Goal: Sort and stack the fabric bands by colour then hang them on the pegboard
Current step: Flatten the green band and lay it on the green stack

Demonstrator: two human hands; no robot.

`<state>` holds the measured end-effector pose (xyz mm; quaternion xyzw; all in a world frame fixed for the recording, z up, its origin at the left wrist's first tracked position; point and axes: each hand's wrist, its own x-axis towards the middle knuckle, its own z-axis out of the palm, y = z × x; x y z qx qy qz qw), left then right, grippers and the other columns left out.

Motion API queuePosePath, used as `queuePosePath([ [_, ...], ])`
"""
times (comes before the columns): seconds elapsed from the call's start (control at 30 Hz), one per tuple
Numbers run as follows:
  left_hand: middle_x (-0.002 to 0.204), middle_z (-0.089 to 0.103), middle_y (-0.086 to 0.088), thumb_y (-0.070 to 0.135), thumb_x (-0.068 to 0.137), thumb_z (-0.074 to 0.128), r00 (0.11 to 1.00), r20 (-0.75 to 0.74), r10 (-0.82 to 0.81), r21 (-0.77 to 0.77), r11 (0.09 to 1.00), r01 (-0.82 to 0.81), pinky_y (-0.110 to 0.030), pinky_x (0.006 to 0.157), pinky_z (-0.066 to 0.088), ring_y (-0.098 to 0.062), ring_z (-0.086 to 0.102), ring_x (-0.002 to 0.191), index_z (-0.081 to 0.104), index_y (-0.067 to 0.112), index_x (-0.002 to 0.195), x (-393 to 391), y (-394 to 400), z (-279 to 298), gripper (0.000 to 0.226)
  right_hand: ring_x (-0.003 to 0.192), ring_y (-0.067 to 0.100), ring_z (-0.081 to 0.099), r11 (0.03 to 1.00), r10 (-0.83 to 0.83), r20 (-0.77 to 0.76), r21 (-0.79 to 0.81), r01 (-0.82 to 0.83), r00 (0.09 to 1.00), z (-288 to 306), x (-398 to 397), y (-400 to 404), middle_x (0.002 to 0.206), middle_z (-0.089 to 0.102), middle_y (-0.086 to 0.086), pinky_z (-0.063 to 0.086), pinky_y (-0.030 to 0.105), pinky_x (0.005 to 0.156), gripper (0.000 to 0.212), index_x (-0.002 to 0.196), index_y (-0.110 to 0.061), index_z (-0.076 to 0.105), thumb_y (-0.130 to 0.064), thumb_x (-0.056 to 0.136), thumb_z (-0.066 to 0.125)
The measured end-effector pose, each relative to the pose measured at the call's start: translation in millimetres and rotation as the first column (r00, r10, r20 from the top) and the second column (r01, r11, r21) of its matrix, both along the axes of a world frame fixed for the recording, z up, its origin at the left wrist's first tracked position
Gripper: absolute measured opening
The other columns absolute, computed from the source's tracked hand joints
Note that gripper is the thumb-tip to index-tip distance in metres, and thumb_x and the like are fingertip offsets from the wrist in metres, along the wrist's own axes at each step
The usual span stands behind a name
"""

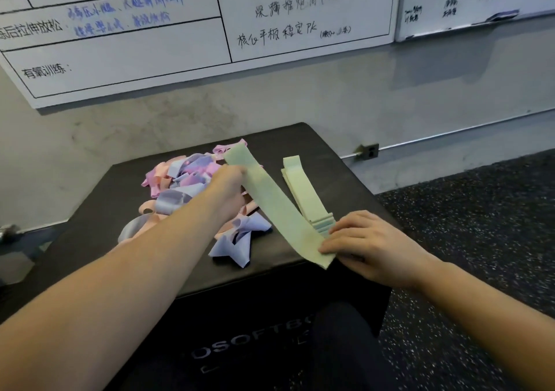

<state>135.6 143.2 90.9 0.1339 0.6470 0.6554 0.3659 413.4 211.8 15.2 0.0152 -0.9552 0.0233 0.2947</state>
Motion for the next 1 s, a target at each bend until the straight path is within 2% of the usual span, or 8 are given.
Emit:
queuePosePath([
  [0.13, 0.121, 0.067, -0.016, -0.003, 0.096, 0.043, 0.996, -0.085, -0.033, 0.013, 0.999, 0.034, -0.037, 0.069, 0.055, -0.030, 0.068, 0.106, 0.051, 0.012, 0.129, -10.4, 38.3, -16.3, 0.037, 0.099, 0.014, 0.064, 0.997, -0.066, 0.017, -0.040, 0.067, 0.998, -20.9, 3.6, 18.9, 0.106, 0.072, -0.014, 0.043, 0.027, 0.096, 0.020, 0.111, -0.024, 0.072, -0.019, 0.092, 0.070],
  [0.2, 0.121, 0.066, -0.012, 0.000, 0.096, 0.044, 0.991, -0.126, -0.053, 0.000, 0.999, 0.054, -0.034, 0.066, 0.054, -0.026, 0.067, 0.104, 0.052, 0.015, 0.129, -14.1, 59.3, -20.3, 0.038, 0.101, 0.014, 0.064, 0.993, -0.079, -0.011, -0.083, 0.078, 0.997, -26.6, 3.8, 27.6, 0.108, 0.071, -0.014, 0.047, 0.032, 0.094, 0.016, 0.106, -0.024, 0.072, -0.020, 0.093, 0.064],
  [0.3, 0.124, 0.066, -0.010, 0.011, 0.094, 0.049, 0.988, -0.134, -0.075, -0.060, 0.996, 0.067, -0.038, 0.073, 0.059, -0.027, 0.067, 0.108, 0.058, 0.018, 0.125, -25.1, 94.2, -22.7, 0.033, 0.101, 0.015, 0.063, 0.981, -0.121, -0.094, -0.166, 0.104, 0.988, -32.3, -1.5, 42.6, 0.108, 0.070, -0.011, 0.050, 0.040, 0.085, 0.016, 0.101, -0.020, 0.074, -0.020, 0.089, 0.063],
  [0.5, 0.105, 0.066, -0.011, 0.001, 0.098, 0.047, 0.962, -0.239, -0.133, -0.057, 0.991, 0.123, -0.031, 0.057, 0.055, -0.021, 0.067, 0.080, 0.056, 0.016, 0.109, -47.8, 166.8, -29.7, 0.021, 0.091, 0.020, 0.061, 0.970, -0.183, -0.159, -0.191, 0.152, 0.970, -35.0, -32.5, 80.5, 0.100, 0.066, -0.004, 0.049, 0.039, 0.079, 0.017, 0.104, -0.018, 0.074, -0.018, 0.090, 0.065],
  [0.63, 0.113, 0.065, -0.012, 0.003, 0.097, 0.055, 0.926, -0.350, -0.139, -0.119, 0.987, 0.104, -0.038, 0.067, 0.059, -0.028, 0.068, 0.102, 0.057, 0.024, 0.100, -63.5, 205.9, -50.4, 0.021, 0.090, 0.020, 0.060, 0.975, -0.174, -0.113, -0.158, 0.155, 0.978, -38.9, -60.6, 103.5, 0.097, 0.066, -0.004, 0.047, 0.036, 0.078, 0.014, 0.100, -0.021, 0.075, -0.018, 0.089, 0.066],
  [0.73, 0.112, 0.065, -0.006, 0.007, 0.094, 0.062, 0.864, -0.468, -0.189, -0.224, 0.970, 0.091, -0.035, 0.079, 0.059, -0.027, 0.065, 0.109, 0.060, 0.026, 0.100, -69.6, 221.0, -71.1, 0.020, 0.089, 0.019, 0.060, 0.967, -0.133, -0.013, -0.223, 0.127, 0.991, -48.7, -71.7, 111.9, 0.095, 0.066, -0.006, 0.047, 0.036, 0.077, 0.014, 0.099, -0.024, 0.075, -0.024, 0.089, 0.065],
  [0.83, 0.108, 0.062, -0.002, 0.006, 0.091, 0.064, 0.762, -0.590, -0.268, -0.317, 0.945, 0.086, -0.022, 0.067, 0.047, -0.015, 0.060, 0.094, 0.063, 0.022, 0.099, -72.0, 226.7, -92.9, 0.018, 0.087, 0.013, 0.060, 0.938, -0.110, 0.090, -0.321, 0.134, 0.990, -60.5, -70.7, 110.5, 0.090, 0.066, -0.013, 0.046, 0.037, 0.080, 0.014, 0.093, -0.029, 0.075, -0.040, 0.089, 0.066],
  [1.0, 0.125, 0.051, -0.002, 0.010, 0.094, 0.062, 0.618, -0.676, -0.400, -0.443, 0.892, 0.092, -0.023, 0.062, 0.042, -0.017, 0.056, 0.099, 0.057, 0.026, 0.102, -84.8, 230.7, -113.8, 0.019, 0.084, 0.006, 0.054, 0.806, -0.252, 0.153, -0.513, 0.295, 0.955, -74.0, -77.4, 109.6, 0.083, 0.068, -0.020, 0.040, 0.027, 0.085, 0.052, 0.080, -0.028, 0.077, -0.062, 0.095, 0.041],
])
